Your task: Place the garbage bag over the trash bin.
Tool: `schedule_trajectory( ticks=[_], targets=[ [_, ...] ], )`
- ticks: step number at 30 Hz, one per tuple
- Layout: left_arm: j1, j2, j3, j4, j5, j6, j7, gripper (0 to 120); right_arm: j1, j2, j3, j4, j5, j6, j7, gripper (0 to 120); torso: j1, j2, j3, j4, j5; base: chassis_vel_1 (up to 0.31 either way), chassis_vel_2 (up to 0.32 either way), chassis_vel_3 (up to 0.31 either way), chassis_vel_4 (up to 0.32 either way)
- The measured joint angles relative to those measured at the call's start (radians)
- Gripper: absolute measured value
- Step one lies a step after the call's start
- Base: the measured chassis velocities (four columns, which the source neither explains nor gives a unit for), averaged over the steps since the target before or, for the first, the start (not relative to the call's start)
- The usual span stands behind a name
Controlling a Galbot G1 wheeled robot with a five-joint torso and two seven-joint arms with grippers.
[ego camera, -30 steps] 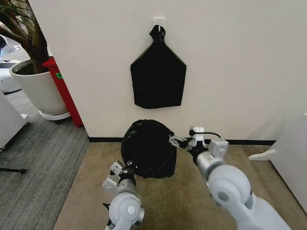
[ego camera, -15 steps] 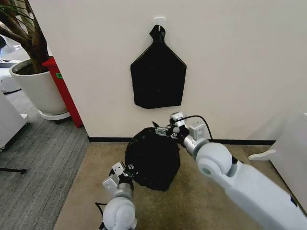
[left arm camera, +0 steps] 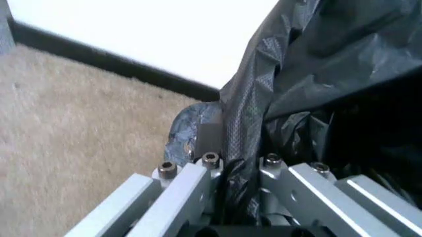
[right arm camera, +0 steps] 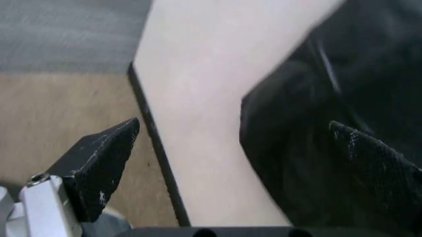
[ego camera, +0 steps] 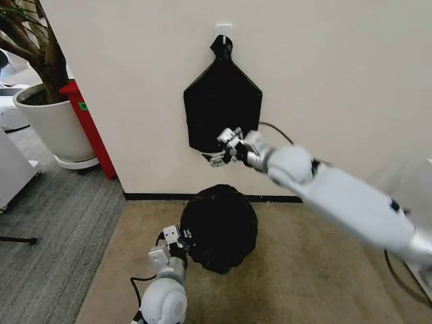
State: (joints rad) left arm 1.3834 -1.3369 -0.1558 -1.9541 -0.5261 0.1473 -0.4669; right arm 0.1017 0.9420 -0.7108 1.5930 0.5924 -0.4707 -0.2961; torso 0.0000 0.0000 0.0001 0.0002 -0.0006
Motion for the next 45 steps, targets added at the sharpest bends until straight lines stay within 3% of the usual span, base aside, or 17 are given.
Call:
schedule_trajectory(
  ticks=[3,9,18,25,45],
  targets=[
    [-0.008,0.014,-0.001,0.02,0.004,-0.013,0.003,1,0.122,0.022,-0.131,-0.052,0.029,-0.008,-0.062,100,0.0,0.0,0.0,-0.0002,0.0008,0.0,0.0,0.0,0.0],
    [-0.015,0.025,0.006,0.042,0.004,-0.031,0.005,1,0.226,0.071,-0.255,-0.146,0.0,-0.002,-0.174,100,0.0,0.0,0.0,-0.0002,0.0007,0.0,0.0,0.0,0.0],
    [-0.023,0.019,0.023,0.055,0.013,-0.039,0.01,1,0.281,0.117,-0.393,-0.235,-0.065,0.072,-0.312,100,0.0,0.0,0.0,-0.0002,0.0007,0.0,0.0,0.0,0.0],
    [-0.017,0.017,0.022,0.039,0.022,-0.044,0.012,1,0.272,0.146,-0.413,-0.316,-0.223,0.134,-0.442,100,0.0,0.0,0.0,-0.0002,0.0009,0.0,0.0,0.0,0.0],
    [-0.009,0.016,0.014,0.027,0.026,-0.06,0.014,1,0.256,0.194,-0.429,-0.393,-0.259,0.16,-0.482,100,0.0,0.0,0.0,-0.0001,0.0006,0.0,0.0,0.0,0.0]
  ],
)
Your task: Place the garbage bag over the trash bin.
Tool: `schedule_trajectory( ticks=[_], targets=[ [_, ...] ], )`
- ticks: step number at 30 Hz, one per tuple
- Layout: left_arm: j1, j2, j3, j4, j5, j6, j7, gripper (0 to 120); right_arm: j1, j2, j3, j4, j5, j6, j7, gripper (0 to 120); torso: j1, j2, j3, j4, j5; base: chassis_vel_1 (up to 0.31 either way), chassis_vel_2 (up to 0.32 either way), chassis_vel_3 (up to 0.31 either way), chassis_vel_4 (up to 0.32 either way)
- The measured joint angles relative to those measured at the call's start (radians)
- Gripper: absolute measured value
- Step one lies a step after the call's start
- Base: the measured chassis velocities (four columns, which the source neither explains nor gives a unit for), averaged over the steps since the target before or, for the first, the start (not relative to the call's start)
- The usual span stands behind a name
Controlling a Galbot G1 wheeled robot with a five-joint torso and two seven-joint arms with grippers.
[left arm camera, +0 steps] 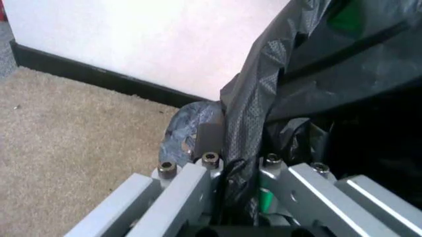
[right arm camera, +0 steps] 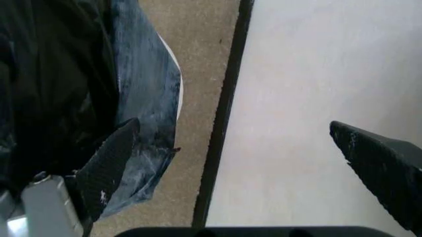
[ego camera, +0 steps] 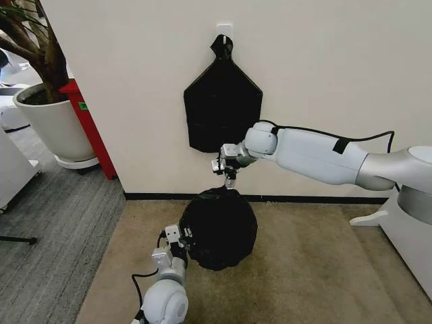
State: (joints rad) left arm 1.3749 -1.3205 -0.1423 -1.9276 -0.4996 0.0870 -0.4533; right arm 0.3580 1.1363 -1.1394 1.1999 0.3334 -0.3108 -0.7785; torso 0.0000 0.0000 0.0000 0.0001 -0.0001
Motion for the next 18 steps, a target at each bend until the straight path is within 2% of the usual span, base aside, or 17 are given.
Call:
schedule_trajectory(
  ticks=[18],
  targets=[
    [-0.007,-0.005,-0.004,0.011,0.017,-0.008,0.002,1,0.019,0.023,-0.014,-0.02,0.003,0.013,-0.021,100,0.0,0.0,0.0,-0.0001,0.0001,0.0,0.0,0.0,0.0]
  ],
)
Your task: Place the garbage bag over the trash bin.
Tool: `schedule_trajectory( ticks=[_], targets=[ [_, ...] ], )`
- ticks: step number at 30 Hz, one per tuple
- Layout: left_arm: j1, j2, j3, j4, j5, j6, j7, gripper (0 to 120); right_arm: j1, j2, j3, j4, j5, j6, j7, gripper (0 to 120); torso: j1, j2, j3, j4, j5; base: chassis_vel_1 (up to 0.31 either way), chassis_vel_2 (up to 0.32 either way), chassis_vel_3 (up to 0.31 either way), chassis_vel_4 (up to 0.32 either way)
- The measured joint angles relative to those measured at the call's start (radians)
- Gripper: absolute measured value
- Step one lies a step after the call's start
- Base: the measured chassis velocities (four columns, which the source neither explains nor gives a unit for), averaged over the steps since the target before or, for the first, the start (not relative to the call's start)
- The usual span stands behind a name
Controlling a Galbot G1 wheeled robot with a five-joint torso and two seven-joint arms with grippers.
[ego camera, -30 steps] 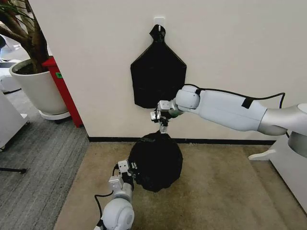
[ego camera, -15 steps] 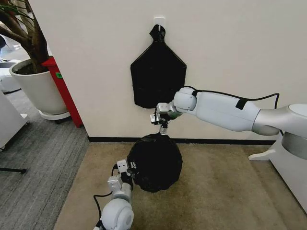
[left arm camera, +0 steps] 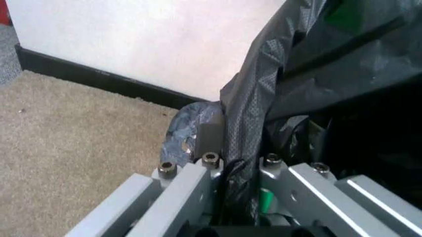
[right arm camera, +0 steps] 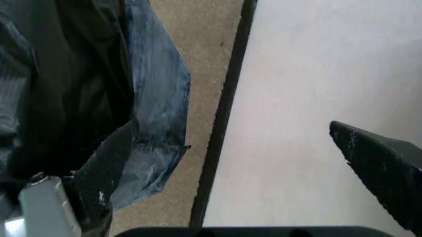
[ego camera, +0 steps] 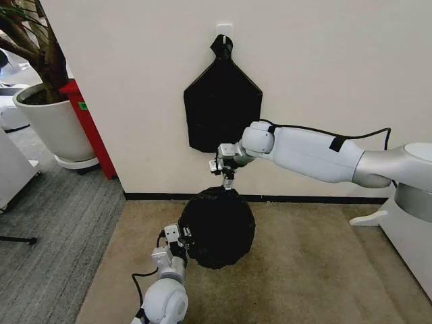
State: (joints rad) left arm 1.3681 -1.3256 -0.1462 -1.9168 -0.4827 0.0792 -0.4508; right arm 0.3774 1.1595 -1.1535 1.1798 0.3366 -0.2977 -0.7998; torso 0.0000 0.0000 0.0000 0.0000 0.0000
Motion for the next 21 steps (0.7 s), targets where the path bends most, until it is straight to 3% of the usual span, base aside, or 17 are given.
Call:
schedule_trajectory(
  ticks=[21],
  targets=[
    [0.006,-0.003,0.001,-0.027,0.001,-0.01,0.004,1,-0.041,0.071,0.027,-0.081,-0.029,0.033,0.001,100,0.0,0.0,0.0,0.0002,-0.0001,0.0,0.0,0.0,0.0]
  ],
)
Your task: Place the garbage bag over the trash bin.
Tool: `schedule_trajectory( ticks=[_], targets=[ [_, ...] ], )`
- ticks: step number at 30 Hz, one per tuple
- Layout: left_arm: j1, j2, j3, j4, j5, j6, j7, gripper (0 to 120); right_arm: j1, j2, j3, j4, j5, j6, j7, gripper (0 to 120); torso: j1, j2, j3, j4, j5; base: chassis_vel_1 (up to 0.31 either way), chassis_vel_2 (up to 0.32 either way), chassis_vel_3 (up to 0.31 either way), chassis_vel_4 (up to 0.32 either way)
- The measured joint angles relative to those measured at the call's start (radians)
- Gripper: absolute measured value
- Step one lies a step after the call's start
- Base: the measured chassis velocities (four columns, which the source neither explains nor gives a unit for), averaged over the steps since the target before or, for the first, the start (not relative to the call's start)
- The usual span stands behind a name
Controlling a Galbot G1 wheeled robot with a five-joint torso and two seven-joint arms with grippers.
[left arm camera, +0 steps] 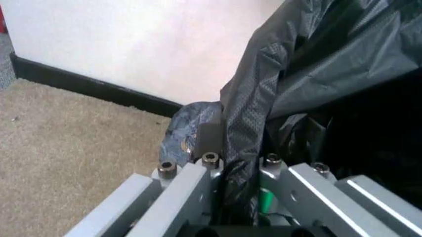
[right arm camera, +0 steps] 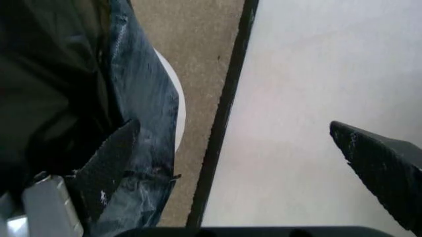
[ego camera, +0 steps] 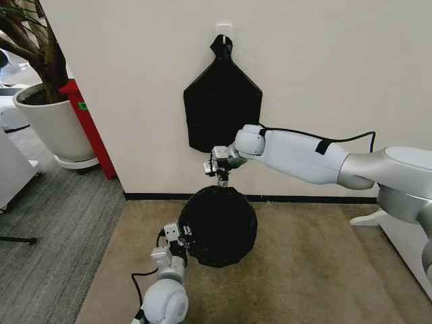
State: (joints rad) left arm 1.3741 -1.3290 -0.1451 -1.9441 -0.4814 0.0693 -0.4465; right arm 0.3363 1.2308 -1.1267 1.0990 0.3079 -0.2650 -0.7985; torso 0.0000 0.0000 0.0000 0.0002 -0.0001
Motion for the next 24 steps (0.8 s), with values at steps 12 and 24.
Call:
schedule_trajectory(
  ticks=[12,24],
  targets=[
    [0.013,-0.004,0.002,-0.02,-0.001,0.0,-0.001,1,-0.031,0.013,0.03,-0.039,-0.015,0.028,-0.005,100,0.0,0.0,0.0,-0.0002,0.0001,0.0,0.0,0.0,0.0],
    [0.014,-0.008,-0.001,-0.007,-0.001,-0.001,-0.001,1,-0.031,0.011,0.082,-0.038,0.006,0.024,0.017,100,0.0,0.0,0.0,-0.0001,0.0001,0.0,0.0,0.0,0.0]
  ],
)
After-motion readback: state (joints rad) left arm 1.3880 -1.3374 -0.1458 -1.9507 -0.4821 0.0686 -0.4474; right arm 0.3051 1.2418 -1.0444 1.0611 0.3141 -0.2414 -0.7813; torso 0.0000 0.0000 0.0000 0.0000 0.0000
